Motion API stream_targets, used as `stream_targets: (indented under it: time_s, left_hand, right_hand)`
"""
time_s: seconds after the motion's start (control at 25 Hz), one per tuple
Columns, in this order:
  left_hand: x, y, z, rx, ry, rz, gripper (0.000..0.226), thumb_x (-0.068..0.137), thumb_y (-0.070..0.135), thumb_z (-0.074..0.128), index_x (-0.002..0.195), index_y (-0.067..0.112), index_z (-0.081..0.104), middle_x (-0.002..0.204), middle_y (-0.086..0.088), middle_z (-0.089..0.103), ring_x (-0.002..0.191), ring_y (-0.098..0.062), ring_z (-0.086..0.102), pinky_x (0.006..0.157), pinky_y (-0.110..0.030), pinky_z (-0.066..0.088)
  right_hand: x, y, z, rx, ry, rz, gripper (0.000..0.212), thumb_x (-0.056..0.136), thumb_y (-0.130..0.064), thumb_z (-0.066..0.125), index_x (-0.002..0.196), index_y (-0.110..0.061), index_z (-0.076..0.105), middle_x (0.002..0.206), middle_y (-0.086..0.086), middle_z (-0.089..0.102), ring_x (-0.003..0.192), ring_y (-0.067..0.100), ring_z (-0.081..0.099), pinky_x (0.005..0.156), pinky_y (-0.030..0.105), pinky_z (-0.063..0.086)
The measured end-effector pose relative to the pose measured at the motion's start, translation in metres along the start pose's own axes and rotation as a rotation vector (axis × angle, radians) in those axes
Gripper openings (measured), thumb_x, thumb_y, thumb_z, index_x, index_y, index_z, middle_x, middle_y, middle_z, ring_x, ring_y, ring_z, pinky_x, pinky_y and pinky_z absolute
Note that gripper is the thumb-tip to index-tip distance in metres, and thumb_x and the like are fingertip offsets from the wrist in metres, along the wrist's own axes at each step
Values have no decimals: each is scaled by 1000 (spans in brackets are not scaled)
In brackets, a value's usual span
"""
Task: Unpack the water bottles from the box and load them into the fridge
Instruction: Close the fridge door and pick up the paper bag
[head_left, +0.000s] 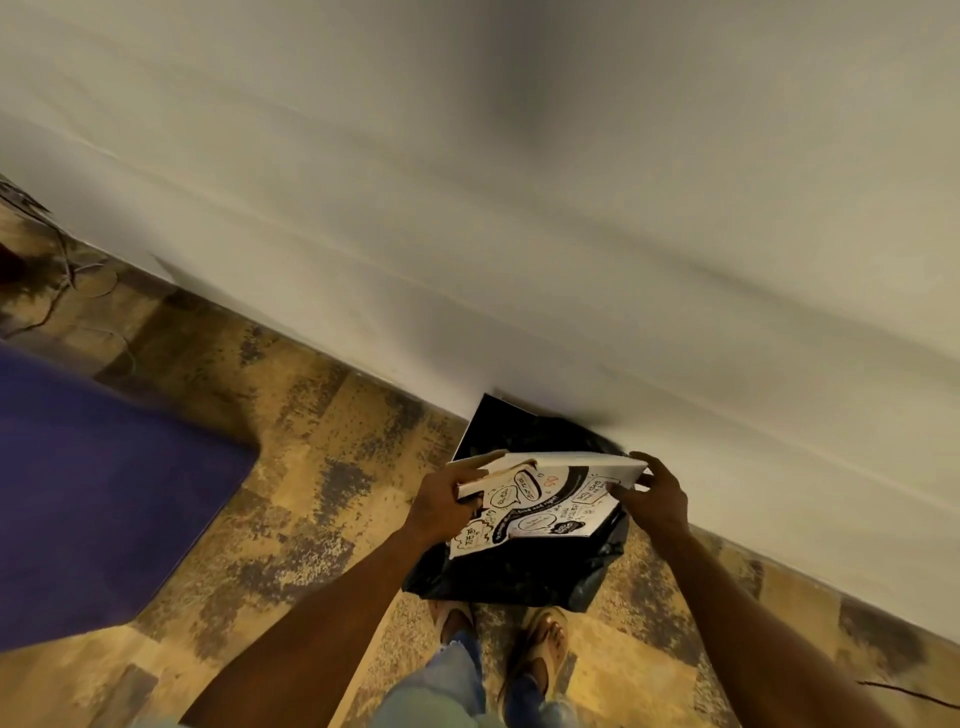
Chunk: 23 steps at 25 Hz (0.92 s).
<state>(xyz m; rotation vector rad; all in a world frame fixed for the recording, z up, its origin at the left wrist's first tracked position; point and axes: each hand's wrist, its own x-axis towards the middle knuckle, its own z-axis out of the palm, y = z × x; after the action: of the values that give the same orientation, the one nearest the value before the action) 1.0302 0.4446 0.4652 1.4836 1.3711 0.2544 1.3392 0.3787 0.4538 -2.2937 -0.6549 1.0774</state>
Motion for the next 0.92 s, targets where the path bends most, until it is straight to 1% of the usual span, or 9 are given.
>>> stream_targets:
  time_s: [0.12, 0.16, 0.28, 0.36, 0.44, 0.56, 0.68, 0.8, 0.92]
  left_hand:
    - [15, -19, 11, 81, -36, 51, 41, 84, -8, 67, 123, 7, 69, 129, 12, 61, 113, -12, 65, 87, -18, 55]
    - [19, -22, 16, 90, -57, 69, 41, 85, -5, 68, 125, 5, 68, 133, 7, 60, 119, -15, 62, 93, -18, 53]
    - [25, -9, 32, 139, -166, 109, 40, 88, 10, 72, 127, 7, 68, 127, 8, 60, 107, -7, 61, 82, 0, 43]
    - [25, -8, 50, 205, -211, 142, 42, 85, 27, 73, 125, 14, 71, 125, 6, 68, 100, -8, 67, 82, -9, 49]
    - [20, -13, 67, 221, -238, 130, 44, 83, 37, 68, 124, 19, 71, 115, 4, 73, 93, -11, 69, 84, -26, 56]
    - [23, -21, 80, 257, -206, 124, 45, 85, 34, 64, 127, 19, 69, 116, -1, 73, 98, -17, 68, 86, -34, 55]
    - [37, -12, 85, 226, -40, 206, 43, 86, 26, 64, 128, 24, 68, 126, 9, 69, 110, -9, 66, 88, -22, 55]
    - [36, 3, 95, 265, 116, 270, 36, 85, 24, 67, 120, 30, 72, 121, 15, 70, 106, -7, 61, 77, -14, 49]
    - [27, -11, 110, 293, 58, 167, 34, 84, 26, 71, 118, 30, 72, 106, 8, 75, 92, -15, 66, 74, -25, 56]
  right_hand:
    - [7, 16, 5, 155, -57, 166, 67, 75, -20, 88, 134, -23, 56, 116, 13, 68, 98, 31, 68, 72, 33, 56]
    - [8, 19, 5, 172, -77, 201, 67, 76, -21, 88, 134, -24, 54, 118, 15, 66, 97, 33, 68, 69, 35, 57]
    - [10, 29, 1, 204, -75, 244, 59, 76, -36, 85, 124, -24, 52, 115, 22, 65, 91, 38, 70, 64, 40, 61]
    - [14, 37, -6, 224, -73, 256, 62, 73, -53, 81, 117, -23, 50, 106, 22, 67, 89, 39, 72, 67, 45, 63]
    - [20, 48, -11, 81, -36, 202, 69, 66, -72, 77, 110, -26, 51, 96, 16, 70, 80, 32, 74, 71, 50, 63]
    - [25, 53, -6, -158, 110, 79, 79, 59, -93, 62, 103, -27, 55, 87, 4, 70, 81, 24, 69, 77, 41, 57]
    - [27, 37, 0, -87, 260, -19, 74, 69, -81, 67, 105, -18, 57, 87, 3, 66, 83, 22, 61, 75, 31, 45]
    - [24, 41, -9, -13, 313, -110, 60, 74, -68, 69, 108, -21, 56, 87, 7, 73, 76, 19, 66, 73, 26, 45]
    - [18, 49, -20, -52, 172, -103, 54, 79, -53, 76, 111, -15, 56, 84, 5, 68, 67, 10, 61, 58, 15, 39]
